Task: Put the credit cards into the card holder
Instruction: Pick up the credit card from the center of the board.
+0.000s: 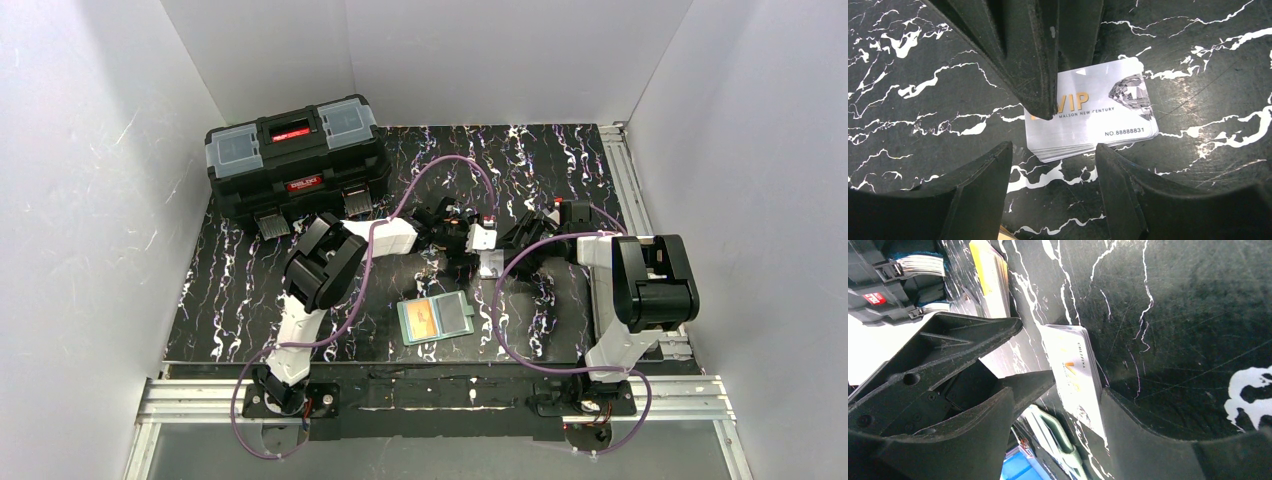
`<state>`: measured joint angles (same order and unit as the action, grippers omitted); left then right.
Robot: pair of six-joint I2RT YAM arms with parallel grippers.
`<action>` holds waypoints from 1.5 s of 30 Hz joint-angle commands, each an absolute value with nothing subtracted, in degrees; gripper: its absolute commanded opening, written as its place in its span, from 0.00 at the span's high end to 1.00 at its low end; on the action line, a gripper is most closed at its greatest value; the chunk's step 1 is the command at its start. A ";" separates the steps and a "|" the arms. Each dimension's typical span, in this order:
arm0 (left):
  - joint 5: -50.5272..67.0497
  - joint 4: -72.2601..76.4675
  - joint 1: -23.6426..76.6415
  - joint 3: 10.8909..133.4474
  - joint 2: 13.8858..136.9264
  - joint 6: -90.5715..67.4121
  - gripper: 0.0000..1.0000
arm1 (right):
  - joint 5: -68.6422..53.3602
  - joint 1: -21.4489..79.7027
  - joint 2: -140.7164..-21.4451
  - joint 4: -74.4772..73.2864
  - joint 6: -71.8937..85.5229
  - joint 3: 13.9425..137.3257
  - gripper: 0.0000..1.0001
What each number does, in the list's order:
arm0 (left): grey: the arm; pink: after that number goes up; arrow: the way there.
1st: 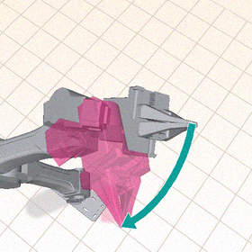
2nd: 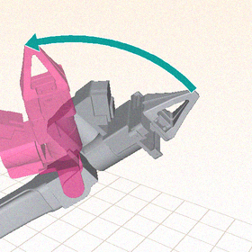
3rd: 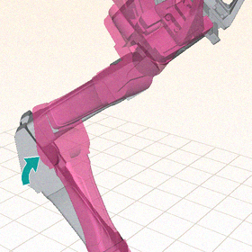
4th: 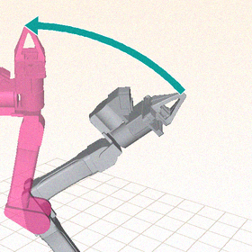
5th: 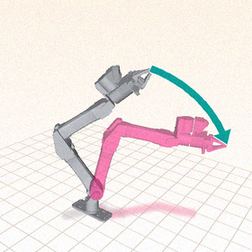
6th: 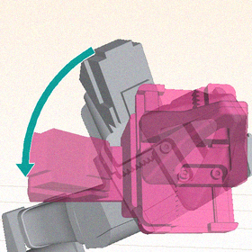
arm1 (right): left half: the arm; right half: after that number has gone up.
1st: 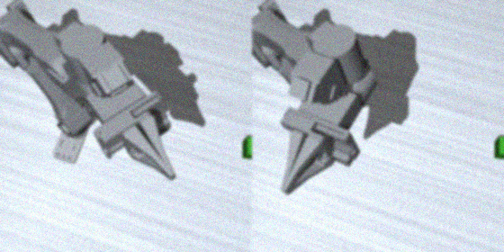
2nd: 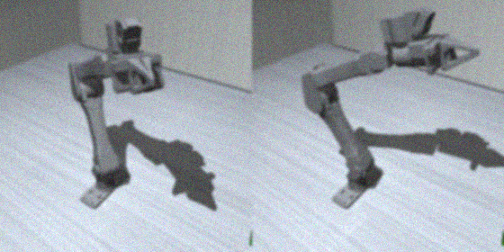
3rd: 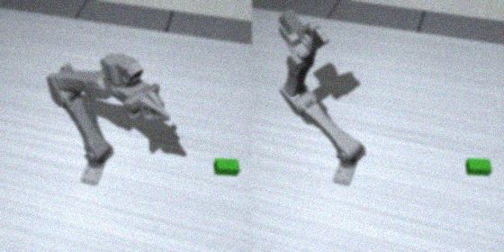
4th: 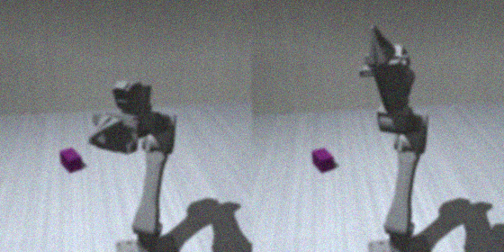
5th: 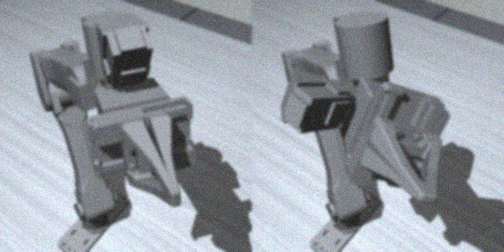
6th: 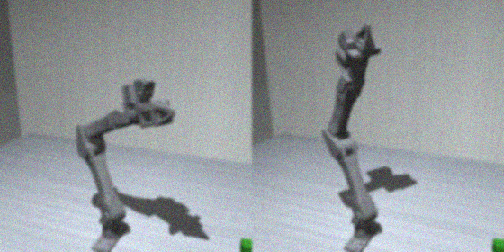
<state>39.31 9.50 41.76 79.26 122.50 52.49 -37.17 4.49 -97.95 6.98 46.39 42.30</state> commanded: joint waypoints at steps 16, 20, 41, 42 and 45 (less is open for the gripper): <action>41.67 9.05 41.58 81.03 119.26 49.85 0.39 | -31.38 4.50 -101.65 4.87 44.20 40.34 0.28; 41.96 9.34 41.16 81.25 119.10 49.31 0.39 | -31.21 4.48 -101.86 4.66 44.11 40.39 0.29; 43.33 10.11 40.80 82.41 120.09 48.26 0.39 | -31.55 4.48 -102.90 4.77 44.03 40.41 0.28; 43.33 10.11 40.86 82.46 120.21 48.20 0.39 | -31.60 4.48 -102.89 4.75 43.97 40.47 0.28; 43.34 9.75 40.87 82.32 120.63 48.78 0.39 | -31.64 4.48 -102.94 4.70 43.94 40.51 0.28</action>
<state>41.12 9.87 40.95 80.77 122.48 48.93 -39.18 4.45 -99.50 9.39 46.61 42.24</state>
